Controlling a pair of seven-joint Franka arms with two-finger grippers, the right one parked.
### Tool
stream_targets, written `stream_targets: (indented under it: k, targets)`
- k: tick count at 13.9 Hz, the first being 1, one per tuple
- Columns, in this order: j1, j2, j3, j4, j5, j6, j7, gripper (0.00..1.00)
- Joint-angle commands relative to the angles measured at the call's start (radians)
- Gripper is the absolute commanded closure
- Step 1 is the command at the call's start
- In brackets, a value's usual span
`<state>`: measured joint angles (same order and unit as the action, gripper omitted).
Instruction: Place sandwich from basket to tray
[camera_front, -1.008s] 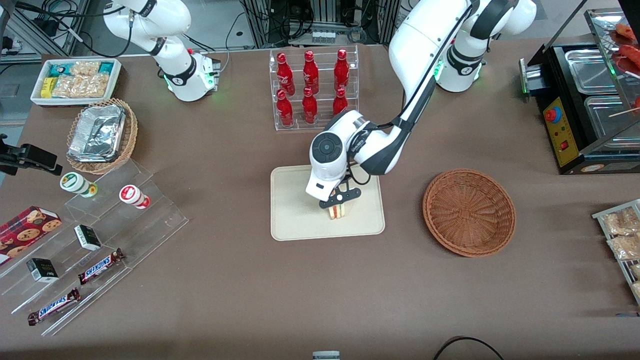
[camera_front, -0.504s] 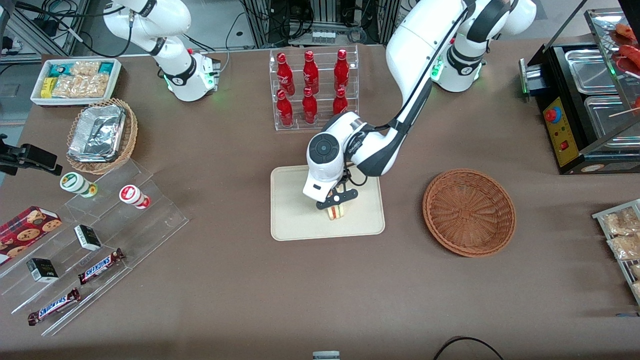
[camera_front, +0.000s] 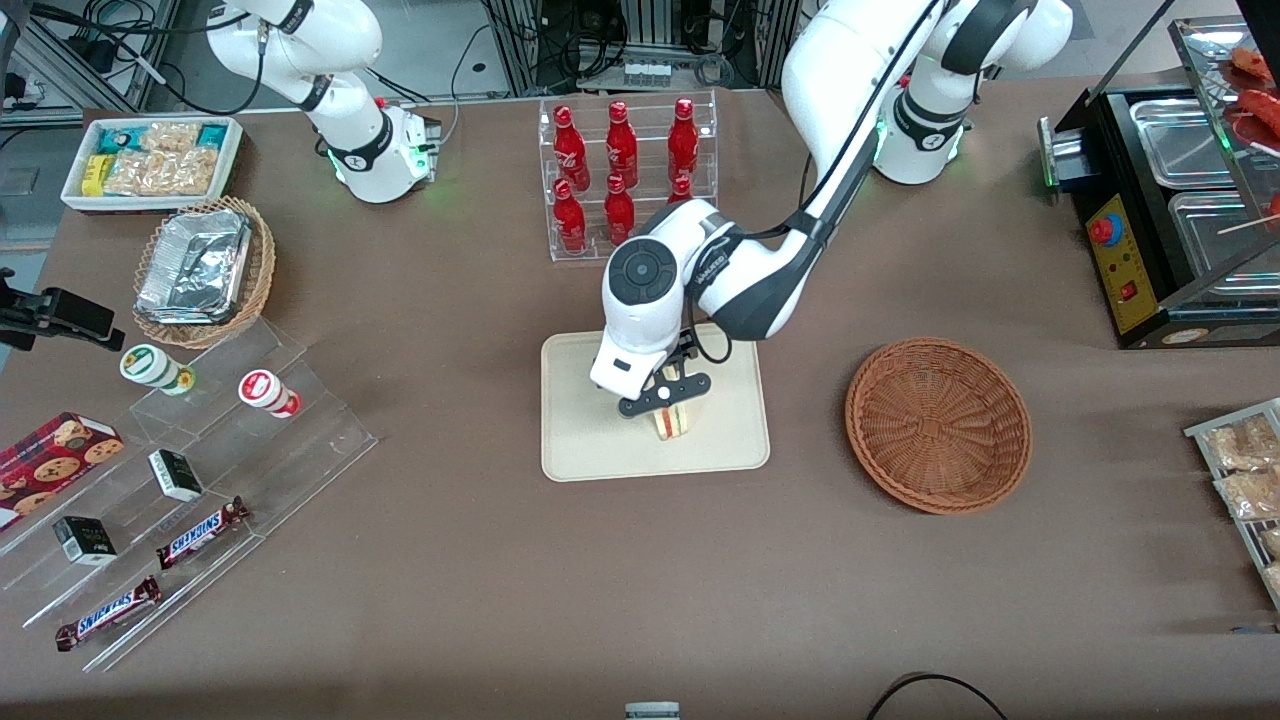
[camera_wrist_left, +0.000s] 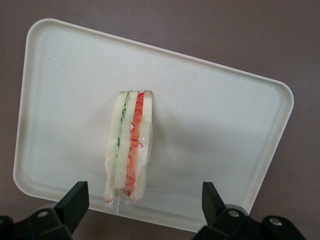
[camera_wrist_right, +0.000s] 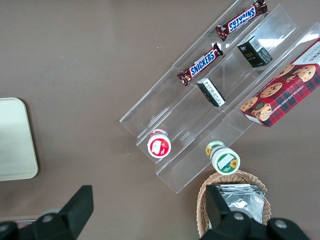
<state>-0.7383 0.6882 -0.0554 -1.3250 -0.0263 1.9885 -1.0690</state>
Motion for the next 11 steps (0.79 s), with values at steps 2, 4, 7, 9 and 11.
stream_targets:
  k: [2,4,7,9,11]
  targets:
    - [0.037,-0.070,0.014,0.006,0.000,-0.108,0.153,0.00]
    - [0.081,-0.102,0.014,0.006,-0.003,-0.184,0.240,0.00]
    - [0.177,-0.162,0.014,-0.020,-0.009,-0.275,0.302,0.00]
    - [0.223,-0.206,0.014,-0.075,-0.011,-0.275,0.397,0.00]
    - [0.267,-0.252,0.014,-0.135,-0.007,-0.272,0.473,0.00]
